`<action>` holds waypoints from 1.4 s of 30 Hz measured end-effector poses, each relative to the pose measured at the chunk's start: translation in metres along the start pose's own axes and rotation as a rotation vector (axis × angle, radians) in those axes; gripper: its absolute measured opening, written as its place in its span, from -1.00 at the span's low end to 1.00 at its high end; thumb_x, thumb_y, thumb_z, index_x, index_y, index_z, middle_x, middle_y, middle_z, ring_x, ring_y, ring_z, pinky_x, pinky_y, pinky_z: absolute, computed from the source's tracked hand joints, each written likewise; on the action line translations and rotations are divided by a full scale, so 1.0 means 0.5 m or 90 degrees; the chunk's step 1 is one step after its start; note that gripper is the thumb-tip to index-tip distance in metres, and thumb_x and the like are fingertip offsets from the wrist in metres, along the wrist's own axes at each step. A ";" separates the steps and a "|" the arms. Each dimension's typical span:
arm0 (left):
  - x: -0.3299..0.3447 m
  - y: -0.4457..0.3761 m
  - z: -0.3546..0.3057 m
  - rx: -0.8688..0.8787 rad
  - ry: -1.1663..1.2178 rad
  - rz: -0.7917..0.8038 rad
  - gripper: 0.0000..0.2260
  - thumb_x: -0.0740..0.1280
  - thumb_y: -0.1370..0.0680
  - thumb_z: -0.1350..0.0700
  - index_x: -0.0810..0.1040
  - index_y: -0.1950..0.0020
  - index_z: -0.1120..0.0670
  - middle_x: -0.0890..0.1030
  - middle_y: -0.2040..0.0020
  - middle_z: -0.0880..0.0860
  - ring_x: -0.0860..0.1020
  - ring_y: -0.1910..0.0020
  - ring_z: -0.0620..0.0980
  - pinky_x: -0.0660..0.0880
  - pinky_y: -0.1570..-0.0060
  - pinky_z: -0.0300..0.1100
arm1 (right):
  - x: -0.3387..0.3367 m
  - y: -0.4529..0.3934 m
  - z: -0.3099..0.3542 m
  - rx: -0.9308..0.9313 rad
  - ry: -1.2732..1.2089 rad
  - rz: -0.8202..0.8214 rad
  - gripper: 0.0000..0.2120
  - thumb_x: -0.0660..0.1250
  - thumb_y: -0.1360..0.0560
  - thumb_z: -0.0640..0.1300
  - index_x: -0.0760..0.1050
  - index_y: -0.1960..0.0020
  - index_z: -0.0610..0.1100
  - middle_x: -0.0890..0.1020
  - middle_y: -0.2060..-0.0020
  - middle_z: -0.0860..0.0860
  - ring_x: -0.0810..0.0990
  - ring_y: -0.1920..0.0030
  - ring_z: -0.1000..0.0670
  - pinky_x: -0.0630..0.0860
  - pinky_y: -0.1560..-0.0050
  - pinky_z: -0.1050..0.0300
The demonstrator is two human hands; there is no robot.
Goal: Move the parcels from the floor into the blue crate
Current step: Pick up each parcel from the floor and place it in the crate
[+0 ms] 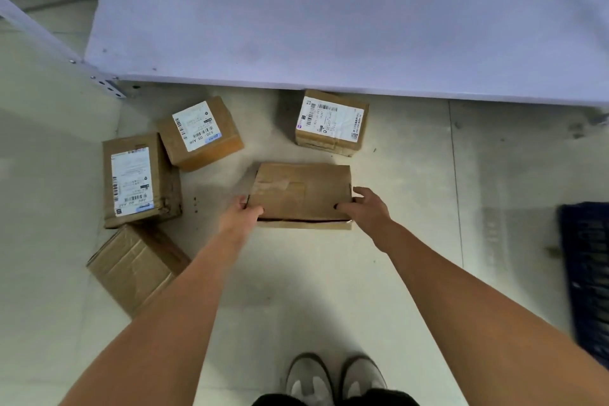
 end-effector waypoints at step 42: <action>0.644 0.931 -0.620 0.367 0.106 0.163 -0.37 0.17 -0.33 0.10 0.31 -0.44 -0.10 0.30 -0.04 -0.03 0.40 -0.15 -0.08 0.27 -0.25 -0.25 | -1.131 0.456 -0.239 -0.125 -0.196 -0.146 -0.27 0.45 -0.40 -0.03 0.16 -0.45 0.20 0.50 -0.22 -0.04 0.59 -0.11 -0.12 0.55 -0.17 -0.12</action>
Point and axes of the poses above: each hand's wrist, its own y-axis away from the middle knuckle, its own x-axis out of the palm, z = x × y, the point moved 6 cm from there along -y, towards the middle knuckle
